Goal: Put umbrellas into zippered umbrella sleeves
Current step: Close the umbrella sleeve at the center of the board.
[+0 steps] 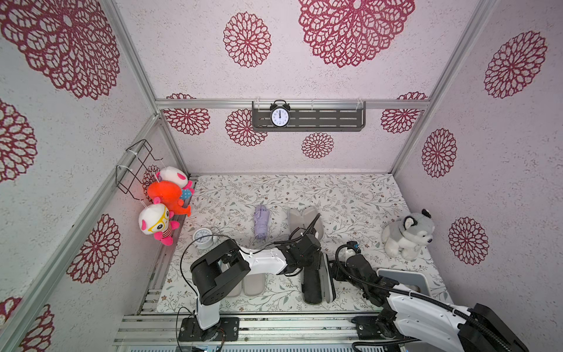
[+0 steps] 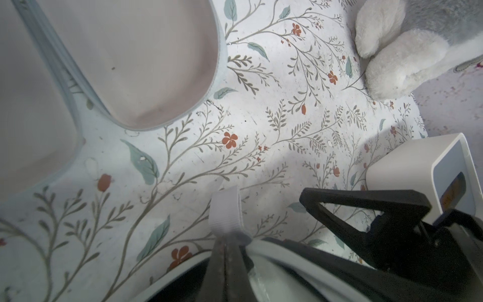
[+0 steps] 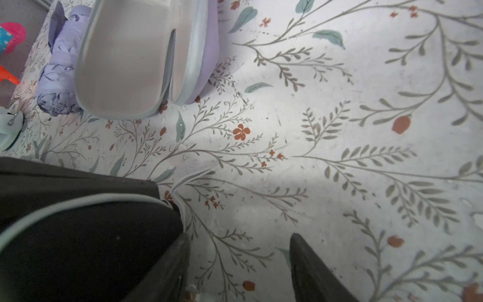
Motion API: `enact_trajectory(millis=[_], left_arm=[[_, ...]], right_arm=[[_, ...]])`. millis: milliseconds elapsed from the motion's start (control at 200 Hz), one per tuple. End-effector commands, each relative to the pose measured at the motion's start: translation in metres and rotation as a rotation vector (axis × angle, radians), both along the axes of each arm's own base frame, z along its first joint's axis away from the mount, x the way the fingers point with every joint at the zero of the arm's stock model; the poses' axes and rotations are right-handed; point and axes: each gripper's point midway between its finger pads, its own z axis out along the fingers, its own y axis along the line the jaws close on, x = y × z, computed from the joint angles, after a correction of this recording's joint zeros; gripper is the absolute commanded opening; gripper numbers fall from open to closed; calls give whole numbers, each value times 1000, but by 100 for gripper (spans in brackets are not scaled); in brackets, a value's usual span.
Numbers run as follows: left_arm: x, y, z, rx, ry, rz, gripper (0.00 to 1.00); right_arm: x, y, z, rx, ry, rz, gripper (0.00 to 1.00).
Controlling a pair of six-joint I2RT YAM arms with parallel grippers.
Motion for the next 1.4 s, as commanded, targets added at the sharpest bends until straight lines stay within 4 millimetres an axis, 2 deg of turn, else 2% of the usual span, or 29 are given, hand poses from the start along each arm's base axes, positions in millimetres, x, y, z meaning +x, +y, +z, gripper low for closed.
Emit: enact_trajectory(millis=[0, 325, 550, 766, 936, 1041, 1231, 1396], left_arm=[[-1, -1, 8, -23, -19, -1, 0], [-9, -2, 10, -62, -6, -12, 0], [-10, 7, 11, -50, -19, -4, 0], [-12, 12, 12, -66, -27, 2, 0], [-8, 27, 19, -82, -48, 33, 0], [-9, 30, 24, -94, -52, 30, 0], [-11, 39, 20, -81, -52, 46, 0], [-8, 66, 22, -25, -82, 107, 0]], right_arm=[[6, 7, 10, 36, -27, -6, 62], [8, 18, 19, 23, -45, 9, 66], [7, 30, 12, -4, -19, 45, 76], [6, 30, 7, -38, 1, 45, 77], [7, 30, 8, -46, 2, 43, 76], [8, 31, 3, -60, 19, 42, 76], [6, 45, 9, -33, 10, 72, 75], [6, 42, 10, -102, 2, 43, 74]])
